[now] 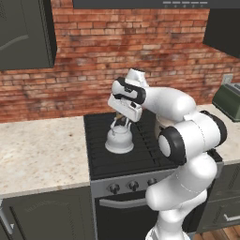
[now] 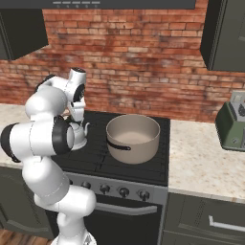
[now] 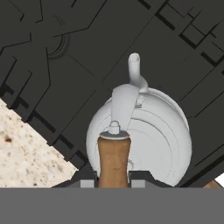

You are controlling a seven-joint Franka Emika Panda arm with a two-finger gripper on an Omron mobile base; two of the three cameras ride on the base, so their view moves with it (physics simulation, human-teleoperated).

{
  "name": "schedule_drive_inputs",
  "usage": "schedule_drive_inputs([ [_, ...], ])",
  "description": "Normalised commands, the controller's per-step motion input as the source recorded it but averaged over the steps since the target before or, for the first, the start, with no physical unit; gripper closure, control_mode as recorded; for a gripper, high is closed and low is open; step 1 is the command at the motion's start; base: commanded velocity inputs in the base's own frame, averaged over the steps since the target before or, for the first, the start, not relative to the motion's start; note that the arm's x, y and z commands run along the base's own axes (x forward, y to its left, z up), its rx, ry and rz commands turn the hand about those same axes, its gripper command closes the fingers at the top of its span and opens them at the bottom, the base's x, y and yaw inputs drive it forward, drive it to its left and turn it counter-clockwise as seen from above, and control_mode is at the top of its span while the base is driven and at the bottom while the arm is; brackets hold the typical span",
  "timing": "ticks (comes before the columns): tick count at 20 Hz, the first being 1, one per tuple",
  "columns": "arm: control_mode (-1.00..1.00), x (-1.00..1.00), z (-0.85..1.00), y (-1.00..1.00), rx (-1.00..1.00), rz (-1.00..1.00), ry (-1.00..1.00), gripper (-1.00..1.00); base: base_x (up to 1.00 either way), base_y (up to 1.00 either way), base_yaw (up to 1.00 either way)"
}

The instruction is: Pick the kettle from the counter and place it on a stove burner. Then turn the burner on.

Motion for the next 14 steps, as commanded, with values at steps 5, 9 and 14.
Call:
schedule_drive_inputs([
  [5,-1.00,0.00,-0.08,0.00,0.00,0.00,0.00,1.00,0.00,0.00,0.00],
  [9,-1.00,0.00,0.00,0.00,0.00,0.00,0.00,-1.00,0.00,0.00,0.00],
  [14,-1.00,0.00,0.00,0.00,0.00,0.00,0.00,-1.00,0.00,0.00,0.00],
])
